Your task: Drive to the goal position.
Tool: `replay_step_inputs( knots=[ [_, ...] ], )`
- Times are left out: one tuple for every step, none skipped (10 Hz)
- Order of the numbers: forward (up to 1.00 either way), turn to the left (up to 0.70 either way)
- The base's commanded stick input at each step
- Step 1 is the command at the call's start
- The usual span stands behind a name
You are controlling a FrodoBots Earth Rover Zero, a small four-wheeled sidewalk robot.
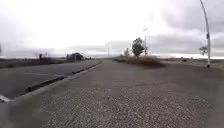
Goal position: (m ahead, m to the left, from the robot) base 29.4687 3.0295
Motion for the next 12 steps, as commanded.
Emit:
replay_step_inputs(
  knots=[
    [1.00, 0.00],
    [1.00, 0.00],
    [1.00, 0.00],
    [1.00, 0.00],
    [1.00, 0.00],
    [1.00, 0.00],
    [1.00, 0.00],
    [1.00, 0.00],
    [1.00, 0.00],
    [1.00, 0.00],
    [1.00, 0.00],
    [1.00, 0.00]
  ],
)
